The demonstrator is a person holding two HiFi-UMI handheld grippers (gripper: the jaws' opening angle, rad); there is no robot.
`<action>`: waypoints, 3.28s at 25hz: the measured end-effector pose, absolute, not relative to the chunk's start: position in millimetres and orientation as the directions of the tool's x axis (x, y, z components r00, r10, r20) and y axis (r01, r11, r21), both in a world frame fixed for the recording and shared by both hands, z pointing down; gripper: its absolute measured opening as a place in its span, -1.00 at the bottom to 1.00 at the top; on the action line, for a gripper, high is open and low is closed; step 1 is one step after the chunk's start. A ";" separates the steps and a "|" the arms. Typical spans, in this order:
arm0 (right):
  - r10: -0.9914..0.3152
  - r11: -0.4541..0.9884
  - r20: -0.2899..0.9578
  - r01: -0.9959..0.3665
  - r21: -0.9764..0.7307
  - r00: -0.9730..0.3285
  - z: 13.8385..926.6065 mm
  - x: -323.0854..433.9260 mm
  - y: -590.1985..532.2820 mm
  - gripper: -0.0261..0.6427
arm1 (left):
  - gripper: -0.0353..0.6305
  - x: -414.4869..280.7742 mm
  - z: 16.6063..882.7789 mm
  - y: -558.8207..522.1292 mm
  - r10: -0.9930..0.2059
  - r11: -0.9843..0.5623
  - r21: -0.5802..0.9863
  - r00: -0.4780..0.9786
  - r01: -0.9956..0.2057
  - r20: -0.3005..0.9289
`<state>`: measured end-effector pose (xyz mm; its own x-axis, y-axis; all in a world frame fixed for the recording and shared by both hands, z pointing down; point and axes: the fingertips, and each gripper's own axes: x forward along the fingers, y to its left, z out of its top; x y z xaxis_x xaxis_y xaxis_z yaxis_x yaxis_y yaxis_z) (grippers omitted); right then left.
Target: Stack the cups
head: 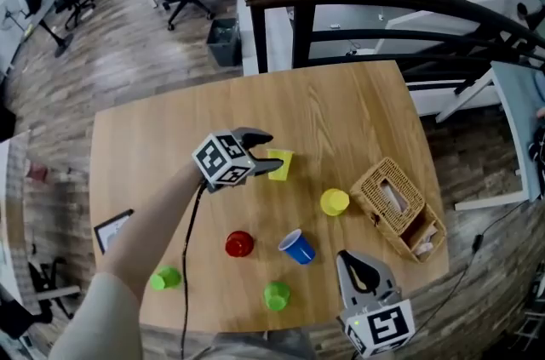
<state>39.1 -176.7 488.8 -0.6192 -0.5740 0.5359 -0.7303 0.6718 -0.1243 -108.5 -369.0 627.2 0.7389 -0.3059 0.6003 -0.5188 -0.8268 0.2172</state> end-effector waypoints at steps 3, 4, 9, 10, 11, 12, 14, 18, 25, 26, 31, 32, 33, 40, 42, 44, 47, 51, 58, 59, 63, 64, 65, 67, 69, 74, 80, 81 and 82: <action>-0.558 0.668 0.557 -0.731 -0.137 -0.615 499.0 39.3 -176.9 -0.84 | -0.05 -104.3 631.6 -377.6 -0.225 -0.791 0.374 0.799 -0.484 0.558; -0.554 0.668 0.563 -0.731 -0.139 -0.613 501.8 39.8 -176.5 -0.84 | -0.07 -102.5 635.6 -377.2 -0.196 -0.795 0.386 0.800 -0.468 0.567; -0.547 0.659 0.577 -0.737 -0.151 -0.607 512.4 46.2 -173.8 -0.84 | -0.09 -104.7 672.8 -369.9 -0.103 -0.815 0.345 0.702 -0.466 0.705; -0.545 0.656 0.580 -0.738 -0.155 -0.606 513.8 47.0 -173.3 -0.84 | -0.11 -105.6 678.5 -366.6 -0.084 -0.816 0.344 0.685 -0.464 0.724; -0.542 0.655 0.582 -0.739 -0.160 -0.606 514.8 47.3 -173.0 -0.84 | -0.16 -106.8 683.0 -363.3 -0.067 -0.814 0.348 0.671 -0.464 0.739; -0.539 0.655 0.583 -0.738 -0.163 -0.607 515.5 47.3 -172.5 -0.84 | -0.21 -108.1 686.3 -360.3 -0.053 -0.810 0.355 0.661 -0.467 0.748; -0.536 0.655 0.584 -0.736 -0.168 -0.610 516.6 46.5 -171.0 -0.84 | -0.28 -109.8 688.6 -354.7 -0.035 -0.799 0.375 0.659 -0.469 0.751; -0.539 0.650 0.584 -0.741 -0.169 -0.607 518.4 45.9 -168.5 -0.84 | -0.36 -111.3 687.6 -347.3 -0.029 -0.786 0.400 0.675 -0.471 0.738; -0.550 0.656 0.575 -0.739 -0.153 -0.606 511.2 44.9 -160.9 -0.84 | -0.54 -119.4 672.2 -340.1 -0.100 -0.747 0.413 0.702 -0.521 0.705; -0.552 0.655 0.574 -0.741 -0.149 -0.604 508.8 45.3 -159.3 -0.84 | -0.56 -120.0 666.5 -338.4 -0.116 -0.743 0.412 0.708 -0.527 0.696; -0.565 0.660 0.562 -0.740 -0.131 -0.604 489.1 45.8 -149.4 -0.84 | -0.61 -121.8 621.2 -325.9 -0.218 -0.731 0.398 0.742 -0.555 0.634; -0.570 0.662 0.557 -0.739 -0.124 -0.604 483.9 46.9 -147.5 -0.84 | -0.62 -121.7 609.1 -323.4 -0.244 -0.728 0.393 0.748 -0.561 0.617; -0.576 0.663 0.551 -0.739 -0.117 -0.604 478.4 48.6 -145.7 -0.84 | -0.62 -121.4 596.1 -321.0 -0.271 -0.727 0.386 0.754 -0.567 0.598; -0.619 0.666 0.500 -0.743 -0.076 -0.606 433.7 60.0 -125.7 -0.84 | -0.63 -125.8 485.5 -286.0 -0.465 -0.742 0.261 0.755 -0.617 0.463; -0.627 0.668 0.490 -0.742 -0.063 -0.606 421.9 62.0 -118.5 -0.84 | -0.63 -128.0 455.6 -270.4 -0.509 -0.736 0.235 0.748 -0.634 0.426; -0.635 0.669 0.479 -0.741 -0.051 -0.606 411.2 64.4 -111.1 -0.84 | -0.63 -128.7 427.5 -253.4 -0.541 -0.731 0.229 0.750 -0.643 0.381; -0.651 0.666 0.457 -0.745 -0.039 -0.606 397.4 67.9 -98.9 -0.84 | -0.64 -130.4 390.4 -230.5 -0.586 -0.725 0.201 0.744 -0.659 0.321; -0.656 0.667 0.449 -0.745 -0.032 -0.607 382.1 72.2 -75.1 -0.84 | -0.64 -136.6 349.3 -195.5 -0.654 -0.697 0.178 0.717 -0.695 0.240; -0.656 0.686 0.422 -0.727 -0.014 -0.626 357.6 71.1 -51.8 -0.84 | -0.65 -144.8 312.3 -134.4 -0.754 -0.631 0.066 0.631 -0.773 0.186; -0.653 0.690 0.421 -0.724 -0.013 -0.630 355.6 71.0 -48.0 -0.84 | -0.65 -144.5 311.1 -124.4 -0.766 -0.619 0.058 0.619 -0.783 0.174; -0.645 0.704 0.412 -0.710 -0.009 -0.644 351.9 70.7 -34.7 -0.84 | -0.65 -146.5 297.2 -82.1 -0.819 -0.563 0.085 0.569 -0.822 0.074; -0.645 0.705 0.409 -0.709 -0.008 -0.646 351.9 70.6 -33.2 -0.84 | -0.65 -148.5 292.2 -73.2 -0.831 -0.548 0.101 0.554 -0.830 0.049; -0.645 0.706 0.406 -0.708 -0.009 -0.648 352.2 70.0 -32.0 -0.84 | -0.65 -151.2 288.0 -65.5 -0.841 -0.534 0.121 0.541 -0.837 0.026; -0.642 0.708 0.408 -0.707 -0.012 -0.650 353.1 67.0 -28.9 -0.84 | -0.65 -156.6 283.3 -52.8 -0.851 -0.519 0.156 0.525 -0.840 -0.002; -0.634 0.712 0.414 -0.702 -0.016 -0.653 354.8 63.4 -25.1 -0.84 | -0.65 -158.4 283.2 -43.4 -0.849 -0.523 0.159 0.528 -0.837 -0.011; -0.613 0.727 0.416 -0.686 -0.034 -0.671 359.1 56.6 -21.3 -0.84 | -0.65 -153.7 288.5 -36.4 -0.840 -0.537 0.137 0.543 -0.832 0.003; -0.611 0.740 0.328 -0.667 -0.083 -0.720 337.3 40.6 -22.1 -0.84 | -0.66 -143.3 284.1 -30.4 -0.823 -0.563 0.153 0.569 -0.812 -0.011; -0.600 0.753 0.295 -0.649 -0.106 -0.744 329.9 36.6 -21.6 -0.84 | -0.66 -138.5 282.6 -29.2 -0.813 -0.577 0.157 0.582 -0.802 -0.014; -0.582 0.770 0.261 -0.625 -0.127 -0.770 321.9 32.0 -21.0 -0.84 | -0.66 -133.2 280.8 -28.3 -0.801 -0.593 0.165 0.598 -0.788 -0.018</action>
<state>32.0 -21.0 321.9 -0.7700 -0.5820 0.2613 -0.6252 0.7700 -0.1273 -133.2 -28.3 280.8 0.5983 -0.8011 -0.0182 -0.7884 -0.5926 0.1651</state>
